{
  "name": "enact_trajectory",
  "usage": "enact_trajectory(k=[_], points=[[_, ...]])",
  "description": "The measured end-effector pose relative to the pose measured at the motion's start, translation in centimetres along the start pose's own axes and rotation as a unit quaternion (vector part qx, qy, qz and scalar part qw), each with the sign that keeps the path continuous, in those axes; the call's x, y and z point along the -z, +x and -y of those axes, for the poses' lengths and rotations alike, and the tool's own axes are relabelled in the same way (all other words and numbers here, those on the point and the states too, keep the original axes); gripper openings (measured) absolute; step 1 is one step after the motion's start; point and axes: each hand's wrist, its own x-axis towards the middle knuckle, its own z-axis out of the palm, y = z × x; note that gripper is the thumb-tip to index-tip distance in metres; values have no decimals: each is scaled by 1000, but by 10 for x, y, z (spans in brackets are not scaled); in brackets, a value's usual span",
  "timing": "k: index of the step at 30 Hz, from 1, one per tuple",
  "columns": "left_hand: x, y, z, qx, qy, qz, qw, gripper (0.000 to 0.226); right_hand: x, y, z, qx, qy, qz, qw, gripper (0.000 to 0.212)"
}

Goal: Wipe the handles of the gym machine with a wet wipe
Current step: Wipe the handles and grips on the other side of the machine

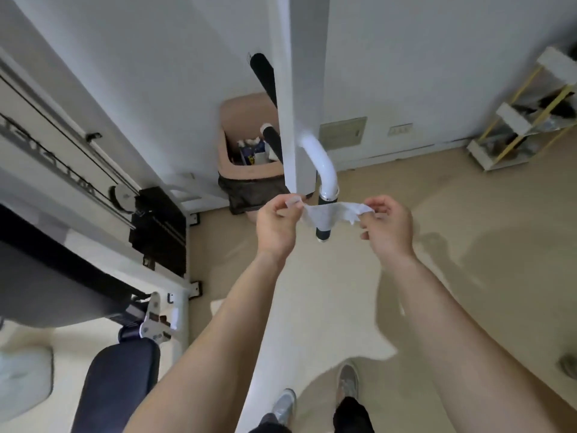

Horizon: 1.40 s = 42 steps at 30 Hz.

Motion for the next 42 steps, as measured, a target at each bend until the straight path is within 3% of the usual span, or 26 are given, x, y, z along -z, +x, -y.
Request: enact_trajectory(k=[5,10,14,15,20,23,24,28,32,33,35,38,40,42], points=[[-32,6,-9,23,-25,-46,998,7,-17,31,9,-20,114,94,989,18],[-40,10,-20,32,-42,-37,998,9,-35,35,16,-23,184,126,975,37],[-37,3,-21,54,-71,-75,993,30,-40,19,12,-27,276,137,951,20],[-37,1,-21,64,-84,-91,990,33,-39,15,11,-19,294,158,942,26],[-31,-8,-36,82,-105,-96,986,32,-43,3,-1,107,149,241,953,51],[-19,-14,-57,83,-56,-75,992,6,-56,7,3,92,90,221,967,30],[-16,-14,-64,65,-2,-75,995,11,-60,8,7,84,95,221,967,22],[-15,-7,-90,6,136,-53,989,58,-70,18,20,66,82,277,955,35],[-22,6,-100,6,185,-35,982,58,-62,40,18,73,28,385,920,40],[-23,9,-101,11,184,-29,982,58,-63,41,16,89,32,368,925,37],[-24,10,-102,27,167,-8,986,62,-75,32,7,99,60,258,959,33],[-28,12,-104,50,131,28,990,71,-92,19,-9,23,114,81,990,33],[-30,14,-107,59,124,38,990,75,-93,20,-22,17,98,66,993,26],[-29,15,-109,65,105,43,991,68,-84,28,-26,9,92,143,985,27]])
